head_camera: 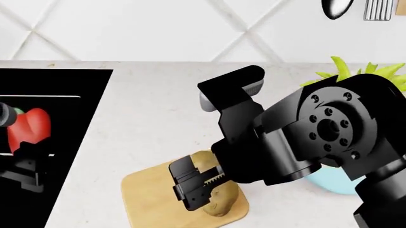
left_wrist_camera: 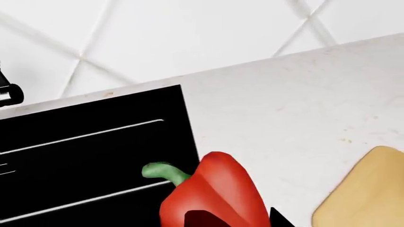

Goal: Pick the vegetables from the sink and place them on the cutting board.

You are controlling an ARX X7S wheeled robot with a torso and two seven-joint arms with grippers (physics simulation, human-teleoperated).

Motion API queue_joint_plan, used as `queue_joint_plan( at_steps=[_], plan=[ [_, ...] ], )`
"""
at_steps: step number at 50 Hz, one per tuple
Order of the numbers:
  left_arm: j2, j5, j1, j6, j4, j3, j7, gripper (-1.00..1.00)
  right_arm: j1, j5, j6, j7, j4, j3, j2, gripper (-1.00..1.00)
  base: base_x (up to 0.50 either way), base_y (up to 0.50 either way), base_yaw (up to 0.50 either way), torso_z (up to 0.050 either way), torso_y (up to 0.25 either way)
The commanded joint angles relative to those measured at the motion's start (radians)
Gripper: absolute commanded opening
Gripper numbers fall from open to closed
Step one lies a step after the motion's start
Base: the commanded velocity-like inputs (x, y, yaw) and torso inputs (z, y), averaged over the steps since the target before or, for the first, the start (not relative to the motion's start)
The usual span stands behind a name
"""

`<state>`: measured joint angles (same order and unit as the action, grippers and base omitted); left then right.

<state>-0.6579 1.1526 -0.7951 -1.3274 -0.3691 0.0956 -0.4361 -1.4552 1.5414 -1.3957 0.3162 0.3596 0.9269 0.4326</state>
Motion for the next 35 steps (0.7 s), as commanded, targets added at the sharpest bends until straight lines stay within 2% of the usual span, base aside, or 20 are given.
queue_joint_plan(
  at_steps=[1, 5, 10, 13, 22, 35],
  plan=[
    [0.030, 0.014, -0.016, 0.002, 0.003, 0.020, -0.024, -1.00, -0.067, 0.013, 0.036, 0.028, -0.007, -0.041, 0.002, 1.00, 0.00, 0.00, 0.00, 0.000, 0.000],
    [0.022, 0.056, -0.004, -0.015, -0.017, 0.004, -0.027, -1.00, -0.118, 0.022, 0.027, 0.049, -0.017, -0.055, 0.015, 1.00, 0.00, 0.00, 0.00, 0.000, 0.003],
    [0.085, 0.082, 0.003, -0.027, -0.040, 0.039, -0.061, -1.00, -0.174, 0.051, 0.024, 0.086, -0.066, -0.089, 0.037, 1.00, 0.00, 0.00, 0.00, 0.000, 0.000],
    [0.075, 0.126, 0.000, -0.052, -0.059, 0.032, -0.065, -1.00, -0.212, 0.041, 0.076, 0.114, -0.085, -0.133, 0.054, 1.00, 0.00, 0.00, 0.00, 0.000, 0.000],
    [0.140, 0.125, -0.062, -0.078, -0.063, 0.127, -0.078, -1.00, -0.217, 0.030, 0.151, 0.173, -0.146, -0.192, 0.116, 1.00, 0.00, 0.00, 0.00, 0.000, 0.000],
    [0.246, 0.031, -0.183, -0.065, 0.052, 0.308, -0.003, -1.00, -0.191, 0.088, 0.165, 0.221, -0.191, -0.237, 0.181, 1.00, 0.00, 0.00, 0.00, 0.000, 0.000]
  ],
)
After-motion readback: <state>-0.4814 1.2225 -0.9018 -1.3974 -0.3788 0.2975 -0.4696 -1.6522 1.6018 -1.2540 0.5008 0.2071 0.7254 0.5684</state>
